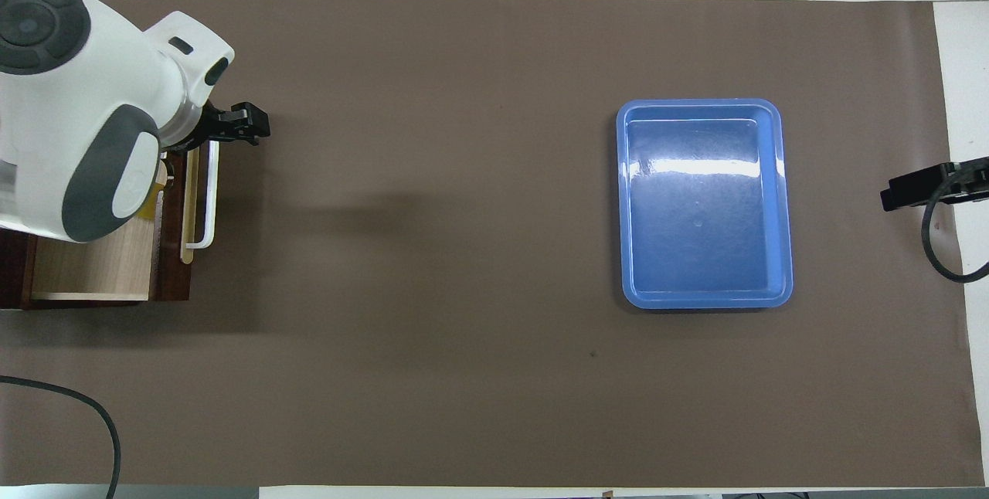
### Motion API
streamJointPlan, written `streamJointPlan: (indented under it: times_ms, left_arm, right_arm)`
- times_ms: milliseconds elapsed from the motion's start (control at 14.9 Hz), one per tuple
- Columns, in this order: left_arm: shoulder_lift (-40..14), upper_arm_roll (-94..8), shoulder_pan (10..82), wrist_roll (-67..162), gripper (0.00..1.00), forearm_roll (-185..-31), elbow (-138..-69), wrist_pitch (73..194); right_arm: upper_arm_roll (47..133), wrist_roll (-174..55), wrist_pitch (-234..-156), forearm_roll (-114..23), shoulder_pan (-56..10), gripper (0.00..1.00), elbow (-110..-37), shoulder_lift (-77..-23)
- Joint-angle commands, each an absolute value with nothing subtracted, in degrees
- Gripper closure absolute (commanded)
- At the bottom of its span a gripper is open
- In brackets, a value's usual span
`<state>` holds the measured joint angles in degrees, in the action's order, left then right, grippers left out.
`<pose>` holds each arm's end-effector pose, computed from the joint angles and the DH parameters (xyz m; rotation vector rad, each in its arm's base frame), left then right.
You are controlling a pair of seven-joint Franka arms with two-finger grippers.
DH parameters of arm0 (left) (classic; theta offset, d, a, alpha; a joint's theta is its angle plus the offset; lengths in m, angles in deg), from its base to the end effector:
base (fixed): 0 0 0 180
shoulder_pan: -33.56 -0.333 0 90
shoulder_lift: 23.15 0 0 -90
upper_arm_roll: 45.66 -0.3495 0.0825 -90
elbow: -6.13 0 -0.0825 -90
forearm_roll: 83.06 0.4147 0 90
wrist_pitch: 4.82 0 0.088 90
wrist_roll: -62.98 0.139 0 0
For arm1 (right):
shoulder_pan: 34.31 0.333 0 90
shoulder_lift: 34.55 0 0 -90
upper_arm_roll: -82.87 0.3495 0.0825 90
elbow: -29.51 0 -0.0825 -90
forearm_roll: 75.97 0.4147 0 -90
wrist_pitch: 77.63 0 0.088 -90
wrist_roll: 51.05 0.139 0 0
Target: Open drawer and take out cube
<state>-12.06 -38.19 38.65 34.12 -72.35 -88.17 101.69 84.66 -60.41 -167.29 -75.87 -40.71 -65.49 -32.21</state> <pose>0.6506 -0.1186 0.4947 -2.9815 -0.3532 -0.1126 0.5651 -0.0450 0.6053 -3.1310 -0.1297 0.0814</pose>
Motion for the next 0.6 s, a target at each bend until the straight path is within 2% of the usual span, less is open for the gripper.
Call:
streamJointPlan:
  times_ms: [0, 202, 538]
  left_arm:
    - [-12.9, -38.1, 33.2, 26.1, 0.0, -74.4, -87.6, 99.2]
    - [-13.6, -38.1, 27.3, 21.7, 0.0, -76.4, -89.3, 100.0]
    - [-17.4, -38.2, 24.7, 1.0, 0.0, -76.5, -98.5, 106.3]
  right_arm:
    - [85.2, -62.0, -167.5, -75.9, -41.5, 0.0, -66.5, -31.2]
    - [85.2, -61.9, -167.5, -75.9, -41.7, 0.0, -66.5, -31.2]
    - [85.9, -54.9, -167.3, -75.8, -40.9, 0.0, -67.1, -31.0]
